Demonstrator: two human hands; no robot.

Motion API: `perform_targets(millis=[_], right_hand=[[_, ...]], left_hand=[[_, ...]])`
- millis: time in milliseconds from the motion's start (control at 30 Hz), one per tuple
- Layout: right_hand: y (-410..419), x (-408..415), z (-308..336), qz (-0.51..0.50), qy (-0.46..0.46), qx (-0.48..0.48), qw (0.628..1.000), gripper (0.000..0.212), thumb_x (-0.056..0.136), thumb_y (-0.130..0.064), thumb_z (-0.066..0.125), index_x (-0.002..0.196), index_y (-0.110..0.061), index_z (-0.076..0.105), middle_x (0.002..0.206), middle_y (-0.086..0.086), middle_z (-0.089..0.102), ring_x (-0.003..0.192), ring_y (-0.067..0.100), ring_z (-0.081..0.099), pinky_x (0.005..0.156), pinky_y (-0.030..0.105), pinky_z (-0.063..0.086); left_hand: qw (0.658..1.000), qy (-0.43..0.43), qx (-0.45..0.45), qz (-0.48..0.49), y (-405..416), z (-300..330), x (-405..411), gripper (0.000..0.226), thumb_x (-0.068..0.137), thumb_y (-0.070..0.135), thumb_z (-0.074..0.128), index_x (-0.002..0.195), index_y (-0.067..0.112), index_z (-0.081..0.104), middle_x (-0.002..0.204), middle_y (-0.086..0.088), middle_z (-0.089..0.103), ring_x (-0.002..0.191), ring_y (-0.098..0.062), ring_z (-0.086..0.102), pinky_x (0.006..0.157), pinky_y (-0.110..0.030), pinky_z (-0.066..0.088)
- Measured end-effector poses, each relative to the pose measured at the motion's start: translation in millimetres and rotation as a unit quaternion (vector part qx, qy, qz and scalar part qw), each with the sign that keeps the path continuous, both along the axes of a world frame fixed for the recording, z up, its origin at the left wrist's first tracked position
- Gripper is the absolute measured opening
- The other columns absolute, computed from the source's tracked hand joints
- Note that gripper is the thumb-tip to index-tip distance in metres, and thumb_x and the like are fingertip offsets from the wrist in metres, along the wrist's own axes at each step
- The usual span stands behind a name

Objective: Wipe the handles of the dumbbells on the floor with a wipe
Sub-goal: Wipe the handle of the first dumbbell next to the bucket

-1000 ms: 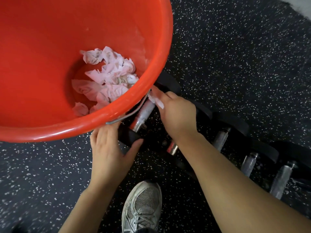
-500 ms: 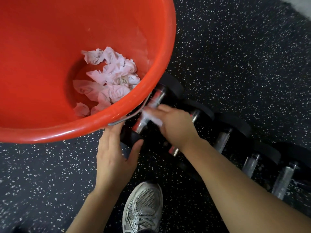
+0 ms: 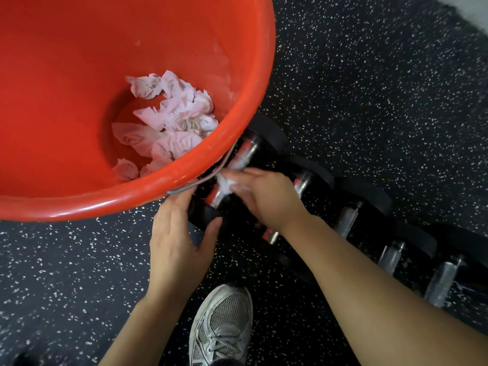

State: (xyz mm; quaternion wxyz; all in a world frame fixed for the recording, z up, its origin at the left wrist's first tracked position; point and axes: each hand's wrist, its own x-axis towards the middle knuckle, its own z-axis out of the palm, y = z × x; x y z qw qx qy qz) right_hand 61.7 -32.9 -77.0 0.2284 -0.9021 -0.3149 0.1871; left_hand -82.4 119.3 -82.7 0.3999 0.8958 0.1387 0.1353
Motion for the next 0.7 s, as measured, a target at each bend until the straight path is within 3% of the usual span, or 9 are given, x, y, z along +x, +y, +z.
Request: perform_targets(millis=[100, 167, 367, 467, 600, 700], right_hand=[[3, 7, -5, -0.135, 0.002, 0.012, 0.991, 0.041, 0.105, -0.031, 0.053, 0.144, -0.044, 0.054, 0.113, 0.001, 0.073, 0.096, 0.030, 0.071, 0.081, 0.043, 0.058], [3, 3, -8, -0.150, 0.017, 0.028, 0.988, 0.040, 0.106, -0.034, 0.050, 0.145, -0.040, 0.053, 0.114, 0.003, 0.073, 0.101, 0.028, 0.071, 0.085, 0.045, 0.057], [2, -21, -11, 0.002, 0.137, 0.052, 0.989, 0.041, 0.104, -0.050, 0.046, 0.144, -0.046, 0.051, 0.141, -0.009, 0.065, 0.123, 0.014, 0.067, 0.098, 0.041, 0.056], [4, -11, -11, -0.034, 0.084, 0.041, 0.995, 0.038, 0.101, -0.050, 0.053, 0.138, -0.046, 0.059, 0.128, -0.005, 0.074, 0.111, 0.022, 0.073, 0.089, 0.039, 0.058], [9, 9, -8, -0.225, 0.042, 0.060, 0.972, 0.036, 0.103, -0.041, 0.055, 0.138, -0.041, 0.060, 0.119, 0.002, 0.077, 0.109, 0.027, 0.073, 0.094, 0.043, 0.058], [16, 3, -7, -0.191, 0.037, 0.043, 0.980, 0.033, 0.105, -0.034, 0.055, 0.136, -0.034, 0.065, 0.127, -0.001, 0.074, 0.114, 0.023, 0.071, 0.098, 0.036, 0.056]], left_hand=[[1.000, 0.005, -0.002, 0.002, 0, 1, 1, 0.071, 0.088, 0.021, 0.076, 0.150, 0.014, 0.042, 0.141, -0.010, 0.058, 0.130, -0.026, 0.055, 0.113, -0.039, 0.042], [1.000, 0.007, -0.001, 0.001, 1, 0, 1, 0.071, 0.088, 0.022, 0.076, 0.150, 0.014, 0.042, 0.141, -0.009, 0.057, 0.131, -0.026, 0.055, 0.113, -0.039, 0.042], [1.000, 0.004, -0.002, 0.001, 1, 0, 1, 0.071, 0.088, 0.024, 0.074, 0.150, 0.015, 0.041, 0.141, -0.009, 0.058, 0.129, -0.026, 0.055, 0.113, -0.038, 0.041], [1.000, 0.003, 0.005, -0.006, 1, 0, 2, 0.070, 0.088, 0.022, 0.075, 0.150, 0.013, 0.043, 0.142, -0.008, 0.058, 0.129, -0.025, 0.054, 0.113, -0.036, 0.040], [0.999, -0.002, 0.017, -0.026, 2, 0, 2, 0.068, 0.090, 0.019, 0.074, 0.150, 0.011, 0.045, 0.144, -0.006, 0.058, 0.131, -0.027, 0.054, 0.114, -0.042, 0.041], [0.999, -0.002, 0.027, -0.034, 3, -4, 1, 0.063, 0.091, 0.017, 0.073, 0.148, 0.006, 0.049, 0.144, -0.004, 0.058, 0.131, -0.029, 0.054, 0.113, -0.050, 0.043]])
